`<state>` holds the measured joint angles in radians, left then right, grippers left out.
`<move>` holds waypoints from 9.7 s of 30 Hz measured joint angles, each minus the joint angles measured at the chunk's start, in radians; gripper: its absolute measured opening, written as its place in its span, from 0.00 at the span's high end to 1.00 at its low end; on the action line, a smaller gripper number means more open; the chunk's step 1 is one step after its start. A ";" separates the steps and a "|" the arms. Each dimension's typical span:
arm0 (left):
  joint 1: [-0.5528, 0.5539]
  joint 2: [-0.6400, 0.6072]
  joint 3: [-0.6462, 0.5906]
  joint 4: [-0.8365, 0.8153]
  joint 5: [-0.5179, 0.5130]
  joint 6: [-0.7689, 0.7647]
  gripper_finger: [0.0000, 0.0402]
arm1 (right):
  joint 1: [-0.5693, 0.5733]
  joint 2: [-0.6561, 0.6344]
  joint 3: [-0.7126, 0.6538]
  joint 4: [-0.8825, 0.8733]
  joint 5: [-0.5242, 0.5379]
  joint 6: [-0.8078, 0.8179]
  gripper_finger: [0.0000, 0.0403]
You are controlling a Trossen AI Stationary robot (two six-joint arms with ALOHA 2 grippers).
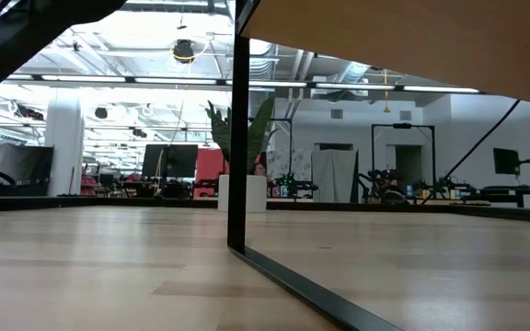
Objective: Stack cereal on shelf
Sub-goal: Adjust the colored cereal boxes on the shelf
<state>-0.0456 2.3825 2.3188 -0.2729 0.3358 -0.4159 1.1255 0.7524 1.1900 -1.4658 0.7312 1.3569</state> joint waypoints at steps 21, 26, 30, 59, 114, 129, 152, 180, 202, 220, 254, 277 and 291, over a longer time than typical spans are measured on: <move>0.016 -0.032 0.001 0.025 0.107 -0.041 1.00 | 0.000 0.077 0.154 0.071 0.004 -0.199 0.99; 0.020 -0.039 0.001 -0.008 0.110 -0.042 1.00 | -0.025 0.218 0.254 0.000 -0.058 -0.248 0.99; 0.027 -0.045 0.001 -0.025 0.146 -0.068 1.00 | -0.067 0.350 0.300 -0.054 -0.117 -0.268 0.99; -0.021 -0.333 0.000 -0.372 0.041 -0.011 1.00 | -0.257 0.712 0.537 0.055 -0.188 -0.782 0.99; -0.248 -0.419 0.000 -0.553 -0.325 0.003 1.00 | -0.589 0.790 0.619 -0.021 -0.396 -1.160 0.99; -0.262 -0.419 0.000 -0.552 -0.344 0.001 1.00 | -0.516 0.790 0.619 -0.068 -0.417 -1.067 0.98; -0.262 -0.419 0.000 -0.554 -0.343 0.004 1.00 | -0.417 0.808 0.720 0.078 -0.354 -1.010 0.98; -0.263 -0.419 0.000 -0.568 -0.343 0.001 1.00 | -0.476 0.919 0.718 0.061 -0.392 -1.095 0.98; -0.263 -0.419 0.001 -0.608 -0.344 0.012 1.00 | -0.401 0.888 0.885 -0.100 -0.348 -0.869 0.97; -0.265 -0.419 0.001 -0.612 -0.343 0.013 1.00 | -0.297 0.826 0.824 -0.108 -0.345 -0.606 0.98; -0.278 -0.419 0.001 -0.607 -0.325 0.012 1.00 | -0.258 0.634 0.538 -0.106 -0.436 -0.318 0.98; -0.278 -0.419 0.001 -0.612 -0.325 0.012 1.00 | -0.262 0.662 0.538 -0.105 -0.414 -0.334 0.98; -0.279 -0.419 0.001 -0.611 -0.324 0.012 1.00 | -0.277 0.709 0.539 -0.105 -0.421 -0.341 0.96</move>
<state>-0.3244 1.9636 2.3196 -0.8841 0.0115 -0.4038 0.8480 1.4614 1.7287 -1.5710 0.3103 1.0157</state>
